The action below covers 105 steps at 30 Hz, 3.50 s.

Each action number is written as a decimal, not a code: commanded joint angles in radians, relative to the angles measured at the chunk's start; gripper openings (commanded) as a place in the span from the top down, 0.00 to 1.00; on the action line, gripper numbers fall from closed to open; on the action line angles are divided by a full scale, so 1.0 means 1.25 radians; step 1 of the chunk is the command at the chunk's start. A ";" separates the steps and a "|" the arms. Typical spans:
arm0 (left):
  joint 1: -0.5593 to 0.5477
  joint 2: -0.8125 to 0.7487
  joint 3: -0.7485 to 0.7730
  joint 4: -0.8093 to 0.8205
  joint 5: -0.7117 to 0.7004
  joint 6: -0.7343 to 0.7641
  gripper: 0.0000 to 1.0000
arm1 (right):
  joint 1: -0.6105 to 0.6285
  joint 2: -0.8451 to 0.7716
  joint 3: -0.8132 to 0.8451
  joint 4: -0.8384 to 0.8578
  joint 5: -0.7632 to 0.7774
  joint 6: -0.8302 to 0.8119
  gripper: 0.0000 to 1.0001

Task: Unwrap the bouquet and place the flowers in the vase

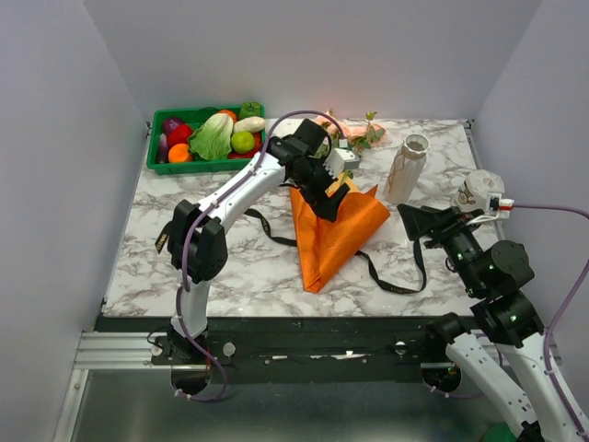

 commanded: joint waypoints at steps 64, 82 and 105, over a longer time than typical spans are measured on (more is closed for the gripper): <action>-0.249 -0.075 -0.146 -0.055 0.199 0.174 0.02 | 0.005 -0.167 0.102 -0.236 0.152 0.015 0.12; 0.319 -0.263 -0.088 0.076 0.099 -0.127 0.02 | 0.005 0.202 -0.090 0.069 0.089 -0.012 0.07; 0.381 -0.383 -0.202 0.061 0.122 -0.135 0.01 | 0.002 0.643 0.009 0.252 0.112 -0.132 0.36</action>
